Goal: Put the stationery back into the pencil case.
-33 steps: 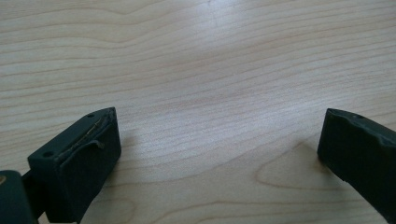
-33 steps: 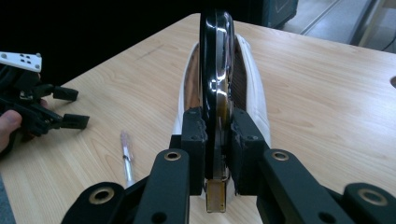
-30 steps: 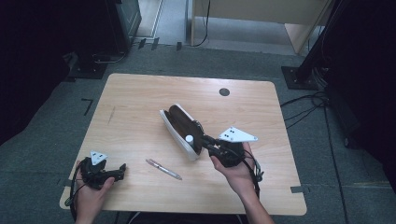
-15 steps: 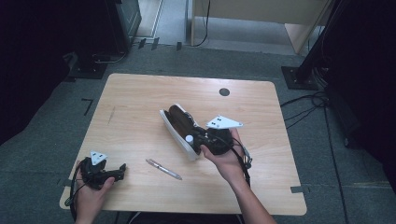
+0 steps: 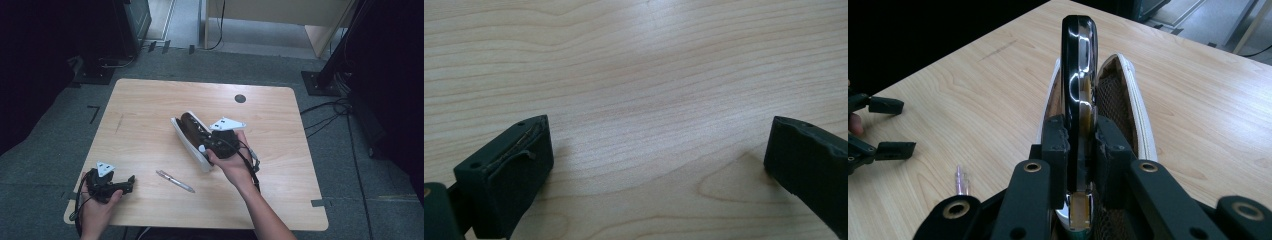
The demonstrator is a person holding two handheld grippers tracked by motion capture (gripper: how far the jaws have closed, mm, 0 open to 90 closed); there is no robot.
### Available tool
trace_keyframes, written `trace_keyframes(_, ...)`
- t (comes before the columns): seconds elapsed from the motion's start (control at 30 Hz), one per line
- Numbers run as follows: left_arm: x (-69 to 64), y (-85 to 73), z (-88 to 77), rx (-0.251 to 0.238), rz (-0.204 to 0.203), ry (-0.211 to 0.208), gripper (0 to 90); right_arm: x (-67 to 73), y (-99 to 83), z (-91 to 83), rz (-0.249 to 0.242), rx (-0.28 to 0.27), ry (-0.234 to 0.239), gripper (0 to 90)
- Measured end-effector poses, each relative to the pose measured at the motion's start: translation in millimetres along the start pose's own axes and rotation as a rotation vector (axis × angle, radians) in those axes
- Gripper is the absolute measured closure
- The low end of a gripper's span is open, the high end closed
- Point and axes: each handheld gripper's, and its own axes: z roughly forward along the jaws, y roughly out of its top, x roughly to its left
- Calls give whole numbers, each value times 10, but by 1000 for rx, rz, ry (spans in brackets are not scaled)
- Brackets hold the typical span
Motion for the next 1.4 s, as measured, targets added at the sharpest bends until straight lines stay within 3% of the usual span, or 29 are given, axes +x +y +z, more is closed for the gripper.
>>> trace_keyframes(0.53,0,0,0,0,-1,0,0,6,37,151,-14,31,-16,777)
trace_keyframes(1.4,0,0,-1,0,0,0,0,6,28,179,-35,52,-12,779)
